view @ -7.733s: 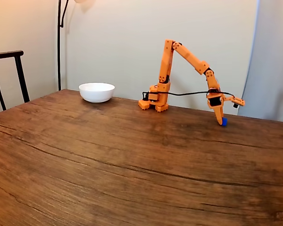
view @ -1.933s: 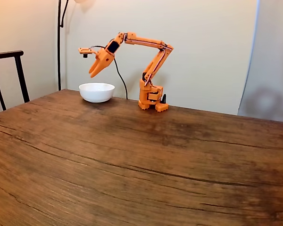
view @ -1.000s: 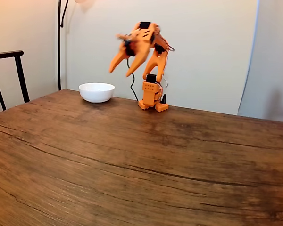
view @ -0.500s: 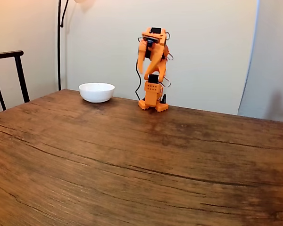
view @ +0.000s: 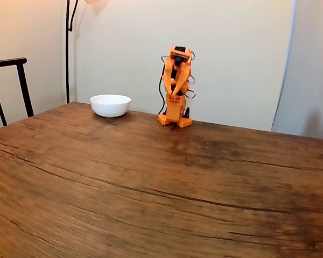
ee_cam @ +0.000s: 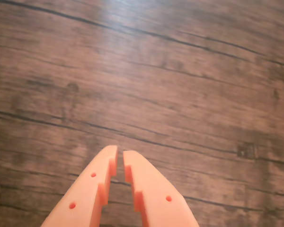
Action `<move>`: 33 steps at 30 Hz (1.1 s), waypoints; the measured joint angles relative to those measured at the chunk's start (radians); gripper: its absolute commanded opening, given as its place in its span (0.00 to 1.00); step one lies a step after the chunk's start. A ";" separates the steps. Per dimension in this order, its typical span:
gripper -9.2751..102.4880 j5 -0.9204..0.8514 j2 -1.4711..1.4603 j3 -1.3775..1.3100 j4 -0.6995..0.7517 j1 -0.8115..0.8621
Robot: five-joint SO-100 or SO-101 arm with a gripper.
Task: Grasp the cube and drop it in the bowl
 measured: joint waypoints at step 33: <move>0.08 -0.009 0.098 0.472 -0.279 0.020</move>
